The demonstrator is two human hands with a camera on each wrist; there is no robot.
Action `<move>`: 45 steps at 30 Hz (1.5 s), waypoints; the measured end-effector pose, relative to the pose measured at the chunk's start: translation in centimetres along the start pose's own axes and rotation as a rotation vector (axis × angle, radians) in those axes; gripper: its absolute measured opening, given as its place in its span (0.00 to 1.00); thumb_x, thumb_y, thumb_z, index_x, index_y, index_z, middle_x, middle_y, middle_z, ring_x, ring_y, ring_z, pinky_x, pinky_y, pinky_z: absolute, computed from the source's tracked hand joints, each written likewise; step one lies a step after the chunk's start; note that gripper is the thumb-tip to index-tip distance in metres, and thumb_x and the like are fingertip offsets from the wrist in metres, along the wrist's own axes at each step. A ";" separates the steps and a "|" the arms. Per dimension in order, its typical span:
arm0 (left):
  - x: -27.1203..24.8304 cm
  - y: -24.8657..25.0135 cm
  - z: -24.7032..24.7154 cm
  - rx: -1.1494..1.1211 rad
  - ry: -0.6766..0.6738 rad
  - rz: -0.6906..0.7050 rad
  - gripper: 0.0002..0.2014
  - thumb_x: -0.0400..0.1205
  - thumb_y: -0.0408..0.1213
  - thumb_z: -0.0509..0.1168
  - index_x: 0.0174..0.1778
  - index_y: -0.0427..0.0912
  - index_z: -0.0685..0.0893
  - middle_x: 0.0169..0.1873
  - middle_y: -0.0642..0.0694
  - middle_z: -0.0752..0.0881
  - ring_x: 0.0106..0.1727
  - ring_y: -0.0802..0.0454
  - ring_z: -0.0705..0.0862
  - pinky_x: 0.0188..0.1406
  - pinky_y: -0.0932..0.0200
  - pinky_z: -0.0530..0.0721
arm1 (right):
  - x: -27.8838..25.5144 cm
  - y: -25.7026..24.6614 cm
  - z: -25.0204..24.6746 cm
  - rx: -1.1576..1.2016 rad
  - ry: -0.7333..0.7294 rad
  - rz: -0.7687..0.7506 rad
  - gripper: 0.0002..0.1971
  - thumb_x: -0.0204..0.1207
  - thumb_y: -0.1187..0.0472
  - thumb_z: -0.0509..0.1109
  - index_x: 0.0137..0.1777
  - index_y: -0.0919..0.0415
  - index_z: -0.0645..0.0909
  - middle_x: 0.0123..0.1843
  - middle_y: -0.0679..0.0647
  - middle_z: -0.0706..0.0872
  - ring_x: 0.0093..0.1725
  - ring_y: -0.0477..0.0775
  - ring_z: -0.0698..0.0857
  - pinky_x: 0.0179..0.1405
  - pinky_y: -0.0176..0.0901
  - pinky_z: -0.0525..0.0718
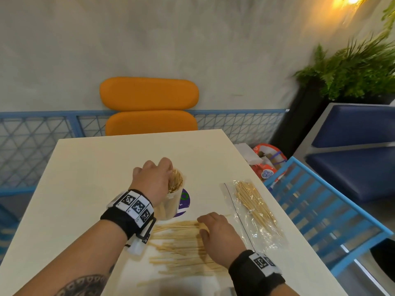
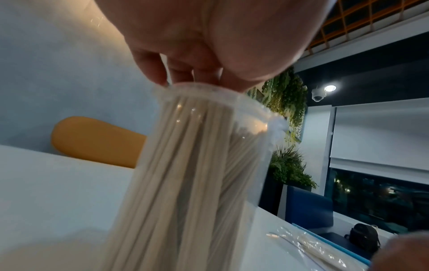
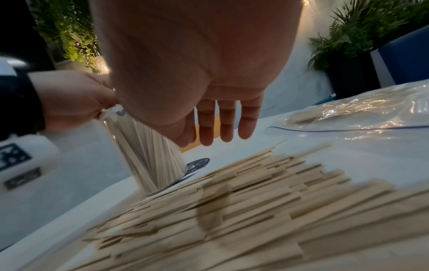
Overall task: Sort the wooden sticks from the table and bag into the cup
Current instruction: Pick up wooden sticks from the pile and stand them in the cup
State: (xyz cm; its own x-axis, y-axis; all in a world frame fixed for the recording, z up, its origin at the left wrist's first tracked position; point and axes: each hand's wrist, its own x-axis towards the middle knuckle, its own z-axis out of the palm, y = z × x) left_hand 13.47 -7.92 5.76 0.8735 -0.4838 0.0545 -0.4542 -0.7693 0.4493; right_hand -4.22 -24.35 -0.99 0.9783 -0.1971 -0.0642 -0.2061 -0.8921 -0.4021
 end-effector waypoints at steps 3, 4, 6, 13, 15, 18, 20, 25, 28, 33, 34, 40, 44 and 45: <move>-0.6 -0.7 0.9 0.096 -0.049 0.036 0.15 0.86 0.53 0.40 0.49 0.61 0.73 0.45 0.56 0.78 0.57 0.47 0.69 0.53 0.52 0.57 | 0.3 0.1 0.0 0.004 0.028 0.008 0.19 0.86 0.57 0.57 0.75 0.46 0.75 0.72 0.43 0.76 0.71 0.48 0.73 0.70 0.44 0.74; -0.7 -0.7 0.9 0.117 -0.043 0.079 0.17 0.88 0.52 0.42 0.48 0.60 0.76 0.44 0.59 0.80 0.58 0.51 0.68 0.51 0.52 0.55 | 0.3 0.1 0.0 0.005 0.040 0.010 0.19 0.86 0.58 0.57 0.75 0.46 0.75 0.72 0.43 0.77 0.70 0.48 0.74 0.70 0.44 0.74; -1.0 -0.5 0.6 0.125 -0.009 0.129 0.17 0.90 0.50 0.45 0.49 0.59 0.80 0.45 0.63 0.82 0.57 0.55 0.66 0.51 0.53 0.52 | 0.4 0.3 -0.1 0.002 0.057 0.016 0.19 0.86 0.59 0.57 0.74 0.47 0.76 0.71 0.43 0.78 0.70 0.49 0.74 0.70 0.44 0.75; -2.2 -0.5 0.1 0.008 0.063 0.126 0.17 0.89 0.49 0.51 0.44 0.57 0.84 0.46 0.63 0.84 0.60 0.56 0.68 0.58 0.54 0.51 | -0.6 1.2 -0.2 -0.018 0.050 0.056 0.16 0.84 0.57 0.60 0.69 0.49 0.81 0.67 0.45 0.80 0.68 0.52 0.76 0.67 0.47 0.76; -2.8 -0.3 -0.3 -0.077 0.119 0.112 0.16 0.89 0.46 0.52 0.50 0.57 0.86 0.49 0.63 0.84 0.60 0.56 0.69 0.60 0.53 0.56 | -1.2 1.2 -0.2 -0.034 0.032 0.059 0.16 0.83 0.57 0.61 0.68 0.50 0.81 0.66 0.45 0.81 0.68 0.52 0.75 0.67 0.47 0.76; -4.4 0.0 -0.6 -0.253 0.201 0.114 0.12 0.88 0.42 0.56 0.52 0.57 0.86 0.49 0.61 0.83 0.58 0.53 0.72 0.64 0.48 0.68 | -2.3 0.8 0.0 -0.093 -0.010 0.060 0.16 0.81 0.54 0.64 0.67 0.49 0.83 0.64 0.46 0.82 0.66 0.54 0.75 0.64 0.49 0.77; -6.1 0.3 -0.4 -0.392 0.241 0.123 0.11 0.88 0.38 0.59 0.54 0.53 0.87 0.49 0.59 0.84 0.56 0.52 0.78 0.60 0.52 0.76 | -3.2 0.4 0.2 -0.138 -0.052 0.056 0.16 0.78 0.49 0.68 0.64 0.47 0.85 0.61 0.46 0.83 0.65 0.54 0.75 0.63 0.49 0.76; -10.6 0.4 1.9 -0.625 0.176 0.015 0.11 0.86 0.36 0.62 0.48 0.59 0.85 0.47 0.60 0.88 0.49 0.62 0.84 0.47 0.69 0.77 | -5.0 -0.5 1.9 -0.310 -0.181 -0.023 0.18 0.73 0.40 0.73 0.58 0.45 0.88 0.59 0.45 0.83 0.63 0.53 0.74 0.57 0.48 0.73; -12.3 -0.5 3.6 -0.656 0.112 -0.052 0.12 0.85 0.35 0.64 0.47 0.60 0.85 0.43 0.56 0.89 0.46 0.59 0.86 0.44 0.72 0.77 | -5.3 -0.8 2.7 -0.376 -0.178 -0.070 0.12 0.78 0.43 0.69 0.52 0.47 0.87 0.56 0.46 0.84 0.61 0.55 0.74 0.51 0.48 0.66; -13.9 -2.2 4.9 -0.696 0.086 -0.129 0.12 0.86 0.34 0.63 0.49 0.60 0.84 0.42 0.54 0.90 0.44 0.66 0.85 0.40 0.80 0.74 | -5.4 -0.9 2.7 -0.410 -0.155 -0.123 0.12 0.84 0.53 0.63 0.57 0.45 0.89 0.57 0.46 0.87 0.60 0.55 0.76 0.50 0.48 0.65; -14.1 -2.4 5.0 -0.705 0.092 -0.140 0.12 0.86 0.34 0.63 0.49 0.60 0.84 0.41 0.55 0.90 0.44 0.67 0.85 0.42 0.78 0.75 | -5.4 -0.9 2.7 -0.420 -0.154 -0.147 0.12 0.84 0.55 0.62 0.56 0.46 0.88 0.56 0.47 0.87 0.60 0.55 0.76 0.50 0.48 0.65; -14.4 -3.3 4.5 -0.765 0.144 -0.210 0.13 0.86 0.34 0.62 0.50 0.61 0.84 0.40 0.57 0.90 0.46 0.65 0.85 0.52 0.57 0.79 | -4.6 -1.0 1.9 -0.310 -0.114 -0.073 0.12 0.84 0.57 0.60 0.57 0.51 0.87 0.54 0.50 0.85 0.59 0.55 0.76 0.55 0.49 0.74; -13.9 -2.2 4.6 -0.836 0.113 -0.250 0.13 0.86 0.33 0.60 0.50 0.57 0.85 0.38 0.57 0.90 0.37 0.55 0.84 0.49 0.47 0.85 | -3.8 -2.3 -0.7 0.089 0.028 0.056 0.08 0.83 0.58 0.66 0.43 0.53 0.86 0.39 0.48 0.84 0.42 0.49 0.80 0.41 0.40 0.79; -13.9 -1.5 4.8 -0.868 0.073 -0.261 0.12 0.86 0.32 0.60 0.50 0.55 0.85 0.38 0.56 0.91 0.36 0.53 0.84 0.49 0.43 0.86 | -3.7 -2.9 -1.4 0.202 0.055 0.090 0.09 0.82 0.58 0.68 0.40 0.54 0.84 0.35 0.47 0.83 0.35 0.46 0.78 0.35 0.35 0.76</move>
State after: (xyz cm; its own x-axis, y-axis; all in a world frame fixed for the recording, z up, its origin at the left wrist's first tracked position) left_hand 1.20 -2.01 0.08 0.9523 -0.2883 -0.1000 0.0254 -0.2517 0.9675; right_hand -7.24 -21.65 1.72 0.9522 -0.2994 -0.0602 -0.2787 -0.7713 -0.5723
